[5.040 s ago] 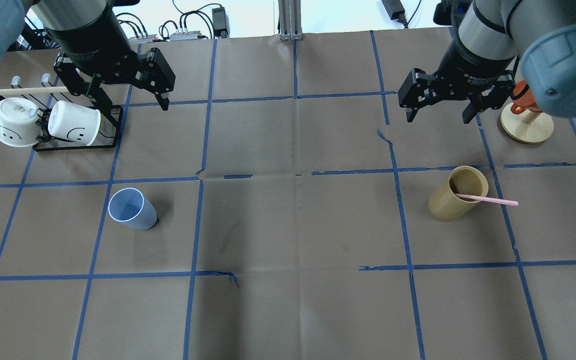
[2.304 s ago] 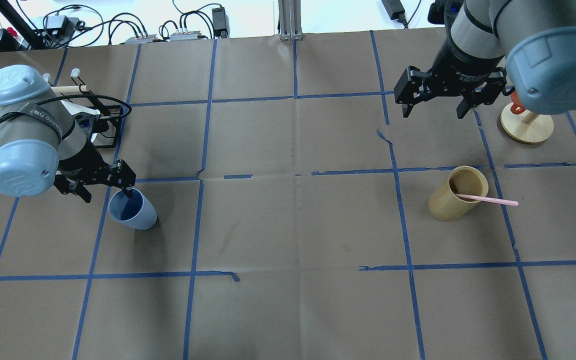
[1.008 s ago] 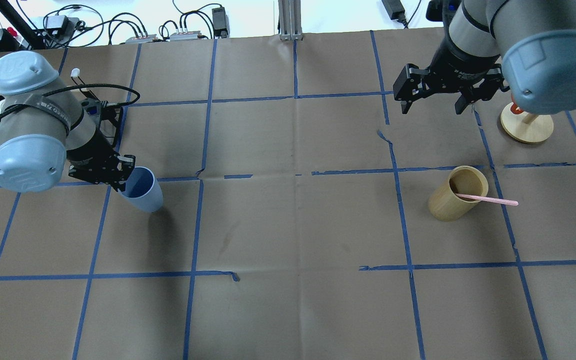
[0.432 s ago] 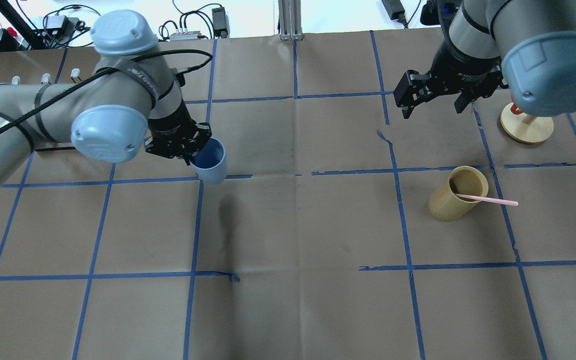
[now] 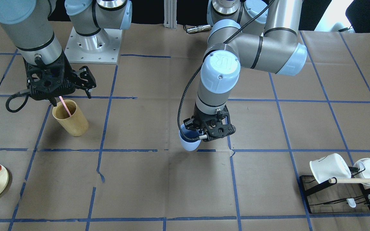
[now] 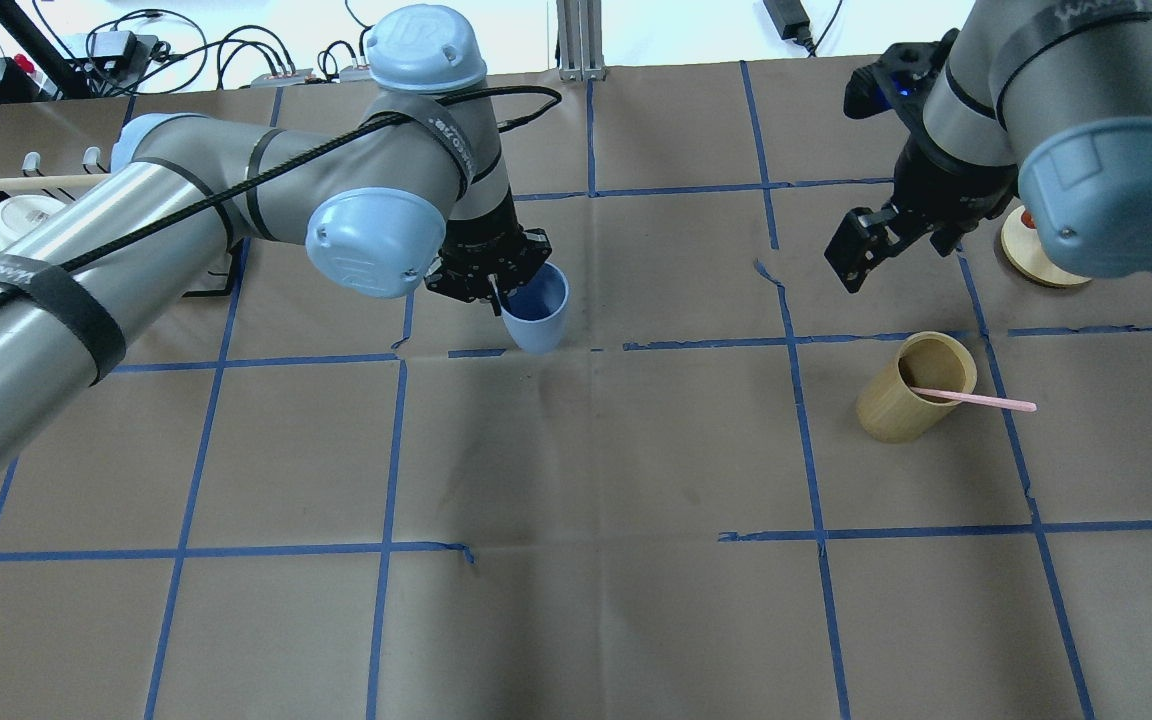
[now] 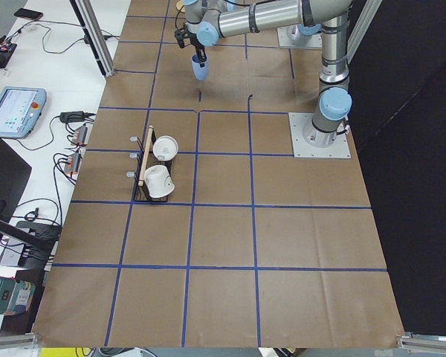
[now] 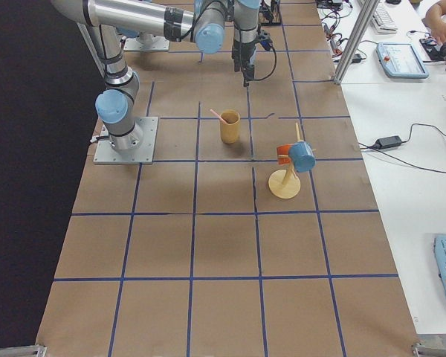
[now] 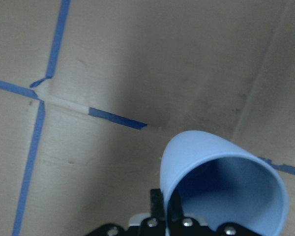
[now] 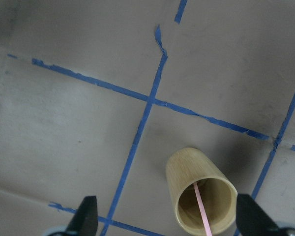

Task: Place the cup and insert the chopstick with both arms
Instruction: 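Set the blue cup upright at center while the right gripper descends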

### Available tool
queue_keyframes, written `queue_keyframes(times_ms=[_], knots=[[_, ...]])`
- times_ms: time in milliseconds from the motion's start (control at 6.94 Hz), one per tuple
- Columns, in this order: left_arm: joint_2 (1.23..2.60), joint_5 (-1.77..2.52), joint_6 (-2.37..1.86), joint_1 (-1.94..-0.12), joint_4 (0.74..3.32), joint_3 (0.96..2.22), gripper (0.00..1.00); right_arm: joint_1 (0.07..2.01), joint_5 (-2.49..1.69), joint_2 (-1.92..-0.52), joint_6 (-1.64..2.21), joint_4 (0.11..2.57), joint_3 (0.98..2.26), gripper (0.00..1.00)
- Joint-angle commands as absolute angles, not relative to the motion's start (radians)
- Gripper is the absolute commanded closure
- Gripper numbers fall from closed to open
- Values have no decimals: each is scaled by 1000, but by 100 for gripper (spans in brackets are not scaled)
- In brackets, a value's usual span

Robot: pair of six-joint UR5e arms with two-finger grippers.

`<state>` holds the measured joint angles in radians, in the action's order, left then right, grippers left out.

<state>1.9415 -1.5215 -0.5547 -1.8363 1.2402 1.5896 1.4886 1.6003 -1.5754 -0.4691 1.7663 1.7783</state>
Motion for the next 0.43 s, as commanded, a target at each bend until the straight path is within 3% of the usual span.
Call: queue_keyframes(times_ms=[0,288], knots=[[1980,-1454,-546,-1858,1227,1562,100,1393,1614,-1627,-628,1769,1889,0],[2028,-1463,-545,-1861,1220,1557,96,1370,1643,-1661,-686,1762,1931,0]])
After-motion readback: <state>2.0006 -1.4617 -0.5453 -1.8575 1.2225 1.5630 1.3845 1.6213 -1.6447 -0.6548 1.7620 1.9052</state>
